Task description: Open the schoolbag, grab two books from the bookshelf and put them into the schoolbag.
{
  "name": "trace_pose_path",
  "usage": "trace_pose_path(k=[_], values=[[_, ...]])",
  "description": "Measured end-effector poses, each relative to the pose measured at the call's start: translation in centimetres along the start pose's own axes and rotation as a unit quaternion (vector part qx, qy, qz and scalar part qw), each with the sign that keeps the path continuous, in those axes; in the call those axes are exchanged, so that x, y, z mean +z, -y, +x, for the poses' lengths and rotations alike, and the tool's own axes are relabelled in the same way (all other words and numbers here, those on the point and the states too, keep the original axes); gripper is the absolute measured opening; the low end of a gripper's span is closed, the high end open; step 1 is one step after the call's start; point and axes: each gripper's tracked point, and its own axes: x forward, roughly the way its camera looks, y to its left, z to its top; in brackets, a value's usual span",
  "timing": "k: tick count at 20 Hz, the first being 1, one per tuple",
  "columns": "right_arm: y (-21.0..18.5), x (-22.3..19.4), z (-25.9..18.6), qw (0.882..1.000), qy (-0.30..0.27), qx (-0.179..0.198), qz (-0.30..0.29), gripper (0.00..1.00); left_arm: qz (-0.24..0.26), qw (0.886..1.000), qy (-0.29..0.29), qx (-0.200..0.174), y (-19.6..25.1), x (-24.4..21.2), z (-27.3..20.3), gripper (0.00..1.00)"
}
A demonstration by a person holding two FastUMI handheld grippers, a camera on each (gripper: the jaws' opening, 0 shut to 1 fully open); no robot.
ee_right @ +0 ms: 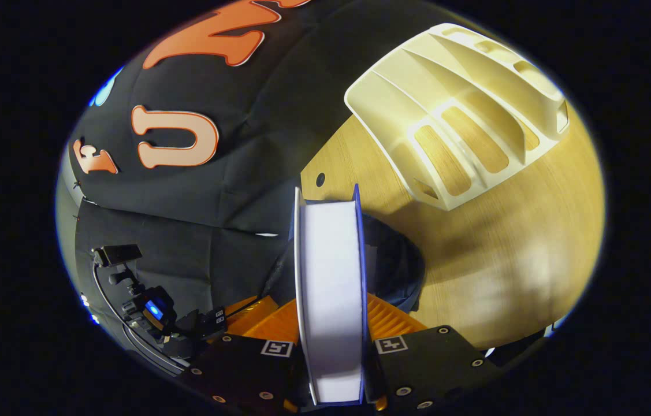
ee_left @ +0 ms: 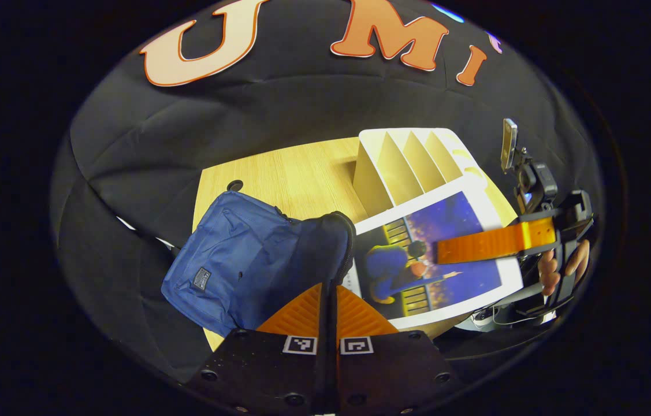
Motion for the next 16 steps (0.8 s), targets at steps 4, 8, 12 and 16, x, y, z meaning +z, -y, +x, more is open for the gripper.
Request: trace_pose_path(k=[4, 8, 12, 16], values=[[-0.2, -1.0, 3.6, 1.000, 0.010, 0.009, 0.017, 0.37, 0.014, 1.000, -0.007, -0.001, 0.5, 0.2, -0.1, 0.00], [-0.4, -2.2, 6.4, 0.999, 0.017, 0.017, 0.027, 0.37, 0.030, 0.999, -0.011, -0.001, 0.8, 0.6, -0.2, 0.00], [-0.2, -2.8, 8.7, 0.999, 0.019, 0.019, 0.041, 0.37, 0.039, 0.999, -0.016, -0.006, 1.2, 0.3, -0.2, 0.00], [-0.9, -3.2, 11.1, 0.999, 0.023, 0.025, 0.028, 0.37, 0.053, 0.998, -0.015, -0.014, 1.5, 0.3, -0.2, 0.00]])
